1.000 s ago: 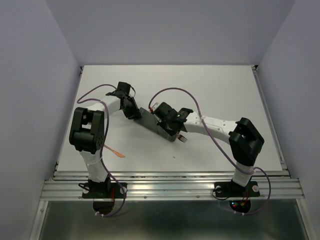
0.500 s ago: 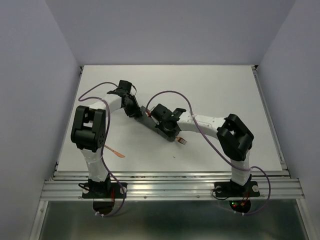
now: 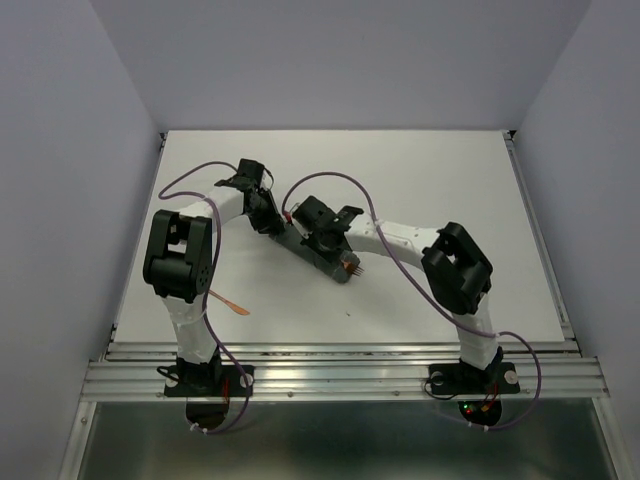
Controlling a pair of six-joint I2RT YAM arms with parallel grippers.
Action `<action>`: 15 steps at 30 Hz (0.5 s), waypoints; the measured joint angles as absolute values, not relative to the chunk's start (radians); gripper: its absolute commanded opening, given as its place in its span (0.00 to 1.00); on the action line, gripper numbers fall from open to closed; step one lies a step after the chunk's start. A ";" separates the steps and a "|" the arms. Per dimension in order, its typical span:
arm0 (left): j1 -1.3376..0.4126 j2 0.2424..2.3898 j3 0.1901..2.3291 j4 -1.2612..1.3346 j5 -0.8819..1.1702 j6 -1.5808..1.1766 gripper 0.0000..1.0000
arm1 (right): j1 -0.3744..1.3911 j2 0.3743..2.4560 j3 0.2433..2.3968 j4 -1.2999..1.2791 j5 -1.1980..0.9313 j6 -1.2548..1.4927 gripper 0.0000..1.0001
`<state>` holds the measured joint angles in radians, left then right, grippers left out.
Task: Fold the napkin into a case and place the utensils inside
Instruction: Insert the fork into the folded napkin.
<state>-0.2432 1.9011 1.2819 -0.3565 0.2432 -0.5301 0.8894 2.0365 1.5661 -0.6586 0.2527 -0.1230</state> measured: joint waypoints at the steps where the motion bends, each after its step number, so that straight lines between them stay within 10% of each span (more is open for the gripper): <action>1: -0.243 1.903 1.283 -0.357 0.244 -0.528 0.32 | 0.888 2.041 1.573 -0.659 0.253 -0.127 0.01; 15: -0.243 1.934 1.324 -0.365 0.277 -0.495 0.31 | 0.870 2.102 1.654 -0.650 0.249 -0.169 0.01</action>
<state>-0.2432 1.9343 1.3239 -0.3653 0.2768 -0.4953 0.8696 2.1017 1.6539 -0.6502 0.2493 -0.1692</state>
